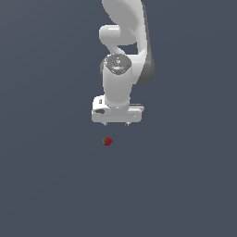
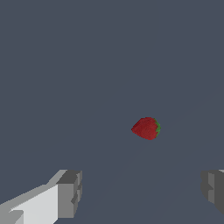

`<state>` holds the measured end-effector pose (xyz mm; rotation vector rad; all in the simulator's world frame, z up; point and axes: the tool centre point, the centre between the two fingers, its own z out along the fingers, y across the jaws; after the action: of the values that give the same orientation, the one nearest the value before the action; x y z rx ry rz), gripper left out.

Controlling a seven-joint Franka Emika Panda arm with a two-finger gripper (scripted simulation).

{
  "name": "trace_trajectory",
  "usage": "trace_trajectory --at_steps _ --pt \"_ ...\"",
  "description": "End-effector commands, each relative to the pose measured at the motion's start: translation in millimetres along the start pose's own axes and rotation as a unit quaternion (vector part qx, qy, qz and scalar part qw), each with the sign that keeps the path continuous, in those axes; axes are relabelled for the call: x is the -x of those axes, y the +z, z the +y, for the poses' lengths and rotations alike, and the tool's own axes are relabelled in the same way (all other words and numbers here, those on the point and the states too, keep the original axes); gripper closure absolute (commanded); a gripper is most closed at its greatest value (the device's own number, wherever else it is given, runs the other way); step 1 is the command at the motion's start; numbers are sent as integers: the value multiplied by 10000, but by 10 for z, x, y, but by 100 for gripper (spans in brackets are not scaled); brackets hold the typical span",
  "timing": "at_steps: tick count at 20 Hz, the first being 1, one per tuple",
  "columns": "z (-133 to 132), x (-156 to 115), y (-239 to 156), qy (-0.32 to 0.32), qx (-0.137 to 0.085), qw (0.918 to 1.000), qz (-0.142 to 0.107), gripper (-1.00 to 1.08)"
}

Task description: Pick up the object and move it to a goal position.

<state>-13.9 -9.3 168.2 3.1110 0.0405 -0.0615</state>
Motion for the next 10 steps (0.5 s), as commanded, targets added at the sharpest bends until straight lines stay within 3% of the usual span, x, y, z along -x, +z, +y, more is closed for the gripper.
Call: trace_trajectory --at_steps 1,10 --pt "0 1 -5 -20 8 10000 -1 -92" --pt "11 -3 15 -108 7 9999 0 -92"
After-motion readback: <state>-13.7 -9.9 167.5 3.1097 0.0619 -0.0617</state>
